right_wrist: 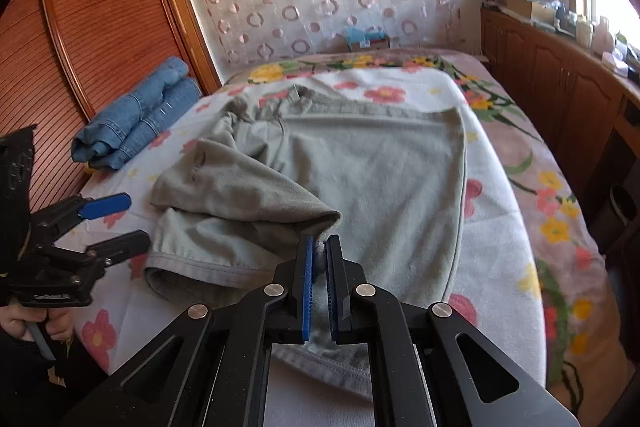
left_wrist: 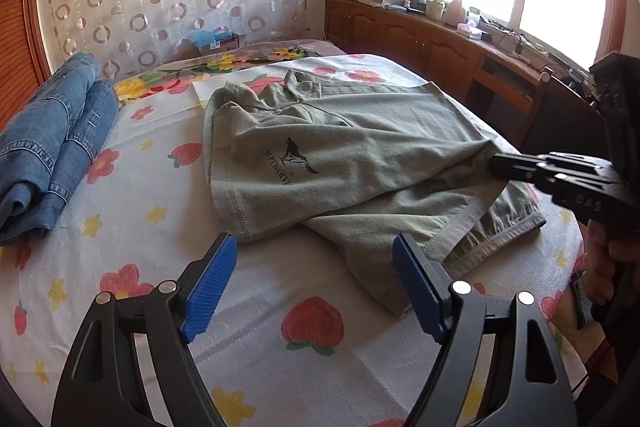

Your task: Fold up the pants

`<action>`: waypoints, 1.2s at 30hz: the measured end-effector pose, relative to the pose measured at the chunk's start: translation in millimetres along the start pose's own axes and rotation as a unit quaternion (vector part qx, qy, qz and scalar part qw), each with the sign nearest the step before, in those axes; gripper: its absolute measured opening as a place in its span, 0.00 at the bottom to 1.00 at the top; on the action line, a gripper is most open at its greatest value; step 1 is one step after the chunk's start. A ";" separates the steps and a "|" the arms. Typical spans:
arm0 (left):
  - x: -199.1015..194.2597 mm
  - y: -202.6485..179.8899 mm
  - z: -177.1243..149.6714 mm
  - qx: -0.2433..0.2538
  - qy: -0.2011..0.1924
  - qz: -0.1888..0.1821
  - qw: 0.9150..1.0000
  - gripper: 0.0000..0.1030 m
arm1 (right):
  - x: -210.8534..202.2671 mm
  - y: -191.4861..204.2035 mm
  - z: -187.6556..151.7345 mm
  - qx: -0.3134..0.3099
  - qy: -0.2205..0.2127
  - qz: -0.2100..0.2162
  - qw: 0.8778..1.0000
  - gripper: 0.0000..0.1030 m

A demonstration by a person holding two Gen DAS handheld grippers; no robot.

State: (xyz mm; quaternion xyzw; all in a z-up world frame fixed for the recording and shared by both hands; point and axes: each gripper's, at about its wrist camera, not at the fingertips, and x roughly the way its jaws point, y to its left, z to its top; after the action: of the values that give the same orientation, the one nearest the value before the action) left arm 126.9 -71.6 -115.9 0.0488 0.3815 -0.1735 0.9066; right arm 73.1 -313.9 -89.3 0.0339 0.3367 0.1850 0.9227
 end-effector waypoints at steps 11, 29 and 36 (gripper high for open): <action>-4.9 -5.3 1.7 0.007 -0.010 -0.007 1.000 0.79 | -56.8 1.9 -16.8 -0.007 -0.032 -0.004 0.999 0.05; -6.9 -5.6 4.2 0.004 -0.016 -0.008 1.000 0.79 | -42.2 -11.9 -34.3 0.019 0.026 -0.041 0.999 0.13; -14.6 9.5 6.4 -0.010 -0.026 0.002 1.000 0.79 | -55.7 -10.6 -29.6 -0.001 -0.007 -0.050 0.999 0.31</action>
State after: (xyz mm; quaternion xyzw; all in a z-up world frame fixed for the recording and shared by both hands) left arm 125.1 -60.1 -101.5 0.0358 0.3596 -0.1690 0.9170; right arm 18.4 -345.9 -80.2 0.0175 0.3309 0.1387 0.9332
